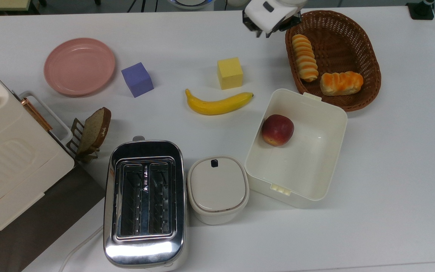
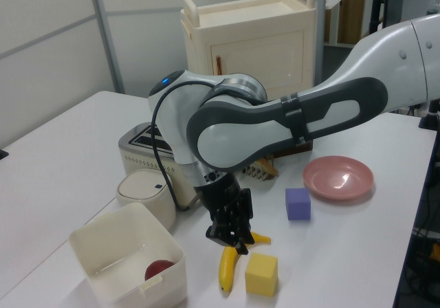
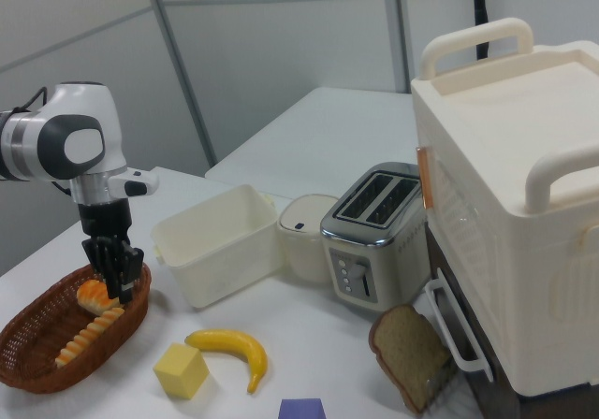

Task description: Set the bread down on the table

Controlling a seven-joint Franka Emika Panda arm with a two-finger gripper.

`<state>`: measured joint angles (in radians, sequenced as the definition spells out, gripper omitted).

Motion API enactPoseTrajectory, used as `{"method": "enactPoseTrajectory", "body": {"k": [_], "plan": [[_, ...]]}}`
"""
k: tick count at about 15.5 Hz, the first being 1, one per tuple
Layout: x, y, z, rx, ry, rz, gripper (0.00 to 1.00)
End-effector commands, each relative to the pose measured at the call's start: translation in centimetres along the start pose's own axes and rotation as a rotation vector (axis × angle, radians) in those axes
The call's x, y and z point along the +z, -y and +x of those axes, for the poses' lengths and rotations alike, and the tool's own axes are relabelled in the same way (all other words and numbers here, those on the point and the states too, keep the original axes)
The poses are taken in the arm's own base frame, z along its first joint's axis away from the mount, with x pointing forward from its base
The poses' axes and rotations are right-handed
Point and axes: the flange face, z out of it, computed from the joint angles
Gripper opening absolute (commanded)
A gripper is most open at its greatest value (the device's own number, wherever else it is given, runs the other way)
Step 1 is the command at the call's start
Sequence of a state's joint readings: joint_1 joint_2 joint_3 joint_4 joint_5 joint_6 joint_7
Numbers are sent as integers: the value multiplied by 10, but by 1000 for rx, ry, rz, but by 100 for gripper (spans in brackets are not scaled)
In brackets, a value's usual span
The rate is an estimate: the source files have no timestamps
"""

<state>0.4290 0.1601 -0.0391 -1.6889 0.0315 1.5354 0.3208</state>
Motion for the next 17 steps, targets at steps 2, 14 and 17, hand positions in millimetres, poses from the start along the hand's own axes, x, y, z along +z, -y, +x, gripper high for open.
{"method": "enactPoseTrajectory", "body": {"k": [2,14,17], "plan": [[-2,27,-21,-34,12,22,100],[120,186,-8,26,-19,-79,100],[136,188,-1,33,-9,-93,100]]}}
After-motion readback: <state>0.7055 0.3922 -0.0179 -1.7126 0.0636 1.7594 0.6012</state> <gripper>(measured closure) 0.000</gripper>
